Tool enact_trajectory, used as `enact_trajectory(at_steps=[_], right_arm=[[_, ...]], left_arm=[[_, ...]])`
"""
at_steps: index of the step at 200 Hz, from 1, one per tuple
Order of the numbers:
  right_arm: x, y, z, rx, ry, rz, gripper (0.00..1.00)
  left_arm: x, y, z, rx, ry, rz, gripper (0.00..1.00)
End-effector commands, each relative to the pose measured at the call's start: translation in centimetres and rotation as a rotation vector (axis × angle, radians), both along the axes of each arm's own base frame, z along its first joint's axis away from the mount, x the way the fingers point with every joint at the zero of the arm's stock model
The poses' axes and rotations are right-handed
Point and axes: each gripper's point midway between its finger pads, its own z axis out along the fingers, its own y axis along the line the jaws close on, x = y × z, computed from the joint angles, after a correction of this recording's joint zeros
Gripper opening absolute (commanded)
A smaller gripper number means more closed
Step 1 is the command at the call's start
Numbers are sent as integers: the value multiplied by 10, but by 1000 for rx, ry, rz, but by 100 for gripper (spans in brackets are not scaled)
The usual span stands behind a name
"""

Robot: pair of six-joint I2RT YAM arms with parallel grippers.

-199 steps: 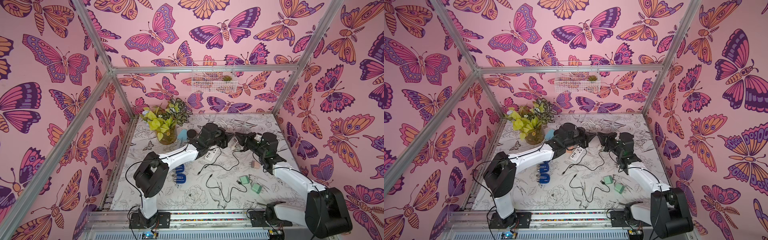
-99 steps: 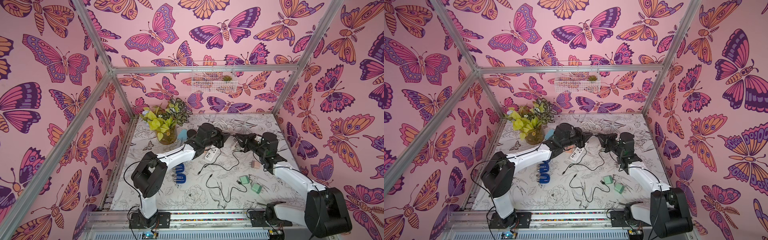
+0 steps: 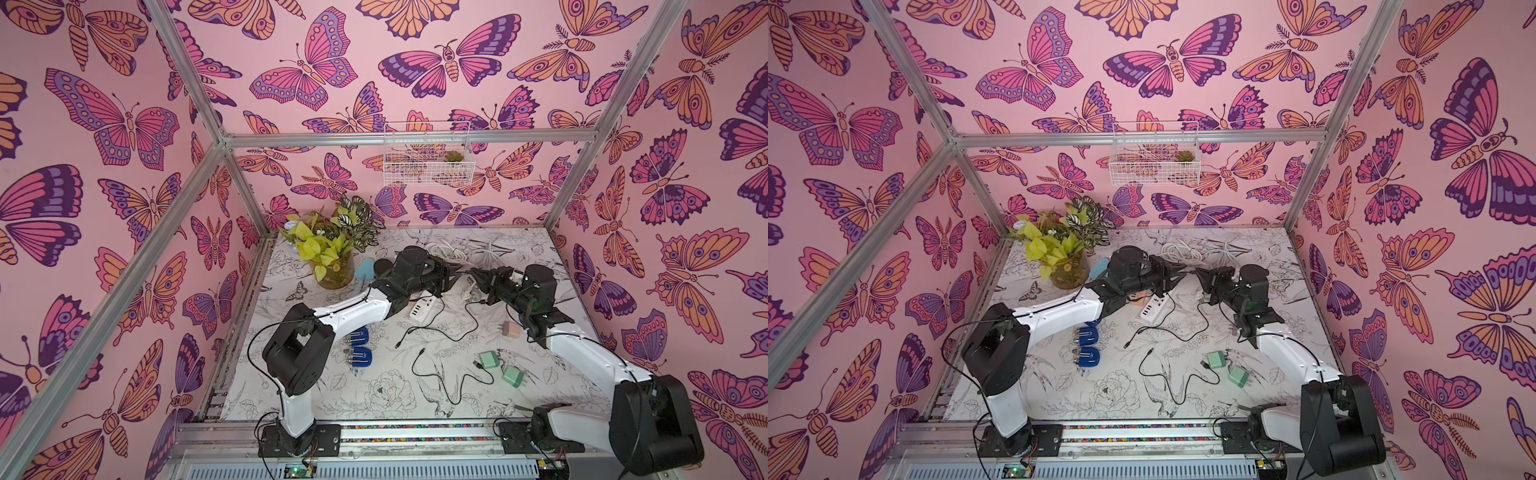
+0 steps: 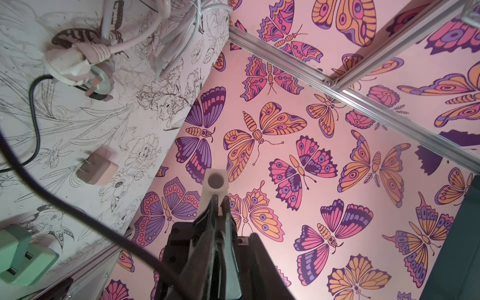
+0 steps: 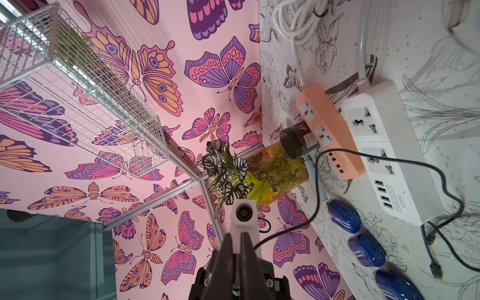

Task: Charge the electric shaver
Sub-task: Pick up the charging cable from the center of the board.

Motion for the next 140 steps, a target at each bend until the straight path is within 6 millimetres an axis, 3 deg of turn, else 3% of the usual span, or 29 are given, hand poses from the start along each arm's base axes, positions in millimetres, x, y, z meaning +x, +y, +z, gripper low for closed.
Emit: enact_trajectory(at_steps=[1, 70, 140], right_arm=[[7, 1, 19, 11, -32, -6, 0], [7, 5, 18, 25, -27, 6, 0], [10, 6, 20, 28, -35, 11, 0]], left_arm=[[-2, -7, 12, -21, -51, -44, 29], [1, -22, 11, -40, -55, -81, 25], [-1, -25, 8, -39, -47, -97, 21]])
